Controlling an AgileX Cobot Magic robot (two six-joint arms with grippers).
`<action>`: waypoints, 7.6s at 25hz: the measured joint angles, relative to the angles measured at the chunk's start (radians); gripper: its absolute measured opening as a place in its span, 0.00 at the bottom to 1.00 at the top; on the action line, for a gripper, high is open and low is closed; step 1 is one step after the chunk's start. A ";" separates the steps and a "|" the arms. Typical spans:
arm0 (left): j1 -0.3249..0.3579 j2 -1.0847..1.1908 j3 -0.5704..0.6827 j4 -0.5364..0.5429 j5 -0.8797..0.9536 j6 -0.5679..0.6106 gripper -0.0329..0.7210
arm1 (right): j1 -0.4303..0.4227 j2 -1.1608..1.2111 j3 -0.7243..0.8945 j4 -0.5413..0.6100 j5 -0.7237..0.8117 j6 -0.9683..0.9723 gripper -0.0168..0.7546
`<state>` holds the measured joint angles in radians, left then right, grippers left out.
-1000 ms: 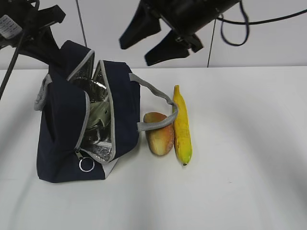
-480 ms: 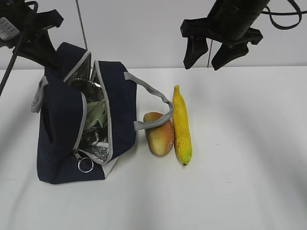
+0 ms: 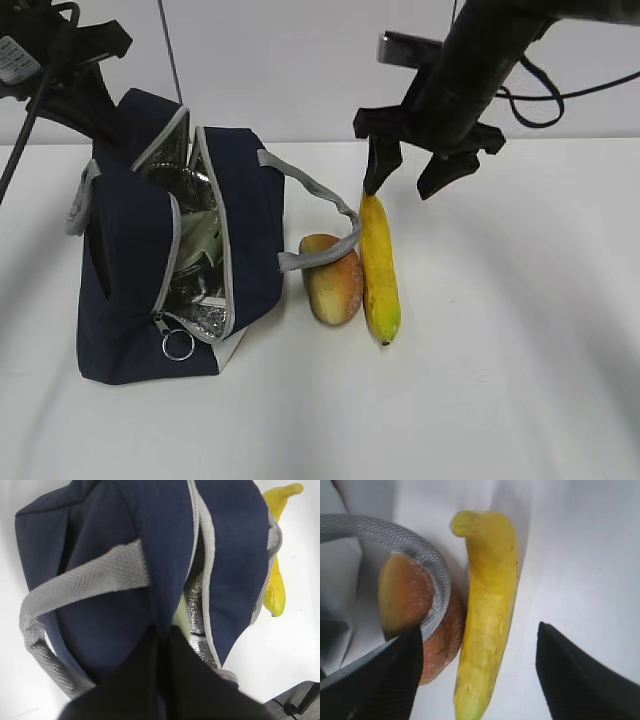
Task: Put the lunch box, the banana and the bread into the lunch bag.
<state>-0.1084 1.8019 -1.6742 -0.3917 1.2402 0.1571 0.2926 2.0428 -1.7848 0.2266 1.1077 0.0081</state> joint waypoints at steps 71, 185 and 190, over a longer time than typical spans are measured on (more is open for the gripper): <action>0.000 0.000 0.000 -0.010 0.000 0.000 0.05 | 0.145 0.267 -0.357 0.722 -0.002 -0.413 0.43; 0.000 0.000 0.000 -0.042 0.000 0.000 0.04 | 0.137 0.245 -0.645 0.254 0.133 -0.103 0.74; 0.000 0.000 0.000 -0.041 0.000 0.000 0.04 | 0.137 0.122 -0.569 0.100 0.137 -0.102 0.72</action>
<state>-0.1084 1.8019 -1.6742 -0.4325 1.2402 0.1571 0.4297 2.1644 -2.3539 0.3271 1.2444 -0.0940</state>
